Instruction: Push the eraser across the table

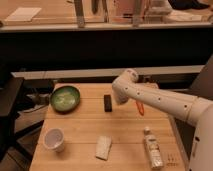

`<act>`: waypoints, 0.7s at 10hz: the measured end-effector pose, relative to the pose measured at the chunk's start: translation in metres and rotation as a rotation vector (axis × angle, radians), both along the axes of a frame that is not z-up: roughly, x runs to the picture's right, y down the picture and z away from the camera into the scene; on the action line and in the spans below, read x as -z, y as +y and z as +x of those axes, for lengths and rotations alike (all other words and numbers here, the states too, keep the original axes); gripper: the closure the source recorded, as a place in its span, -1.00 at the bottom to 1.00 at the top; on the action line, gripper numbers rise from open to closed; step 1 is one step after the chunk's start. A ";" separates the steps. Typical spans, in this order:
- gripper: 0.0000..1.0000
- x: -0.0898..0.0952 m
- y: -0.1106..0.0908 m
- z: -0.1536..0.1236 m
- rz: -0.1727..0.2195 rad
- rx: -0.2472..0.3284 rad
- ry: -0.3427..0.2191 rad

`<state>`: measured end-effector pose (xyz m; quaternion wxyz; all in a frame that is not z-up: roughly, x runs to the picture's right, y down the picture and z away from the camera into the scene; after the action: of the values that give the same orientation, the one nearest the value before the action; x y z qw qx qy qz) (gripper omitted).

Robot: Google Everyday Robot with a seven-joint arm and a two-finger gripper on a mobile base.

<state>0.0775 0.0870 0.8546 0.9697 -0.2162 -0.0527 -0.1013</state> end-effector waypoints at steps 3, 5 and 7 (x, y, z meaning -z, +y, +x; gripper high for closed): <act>1.00 -0.007 0.007 -0.006 -0.001 0.014 -0.015; 1.00 -0.009 0.011 -0.007 -0.003 0.021 -0.024; 1.00 -0.012 0.013 -0.009 -0.003 0.026 -0.031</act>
<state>0.0688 0.1003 0.8664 0.9670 -0.2166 -0.0648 -0.1171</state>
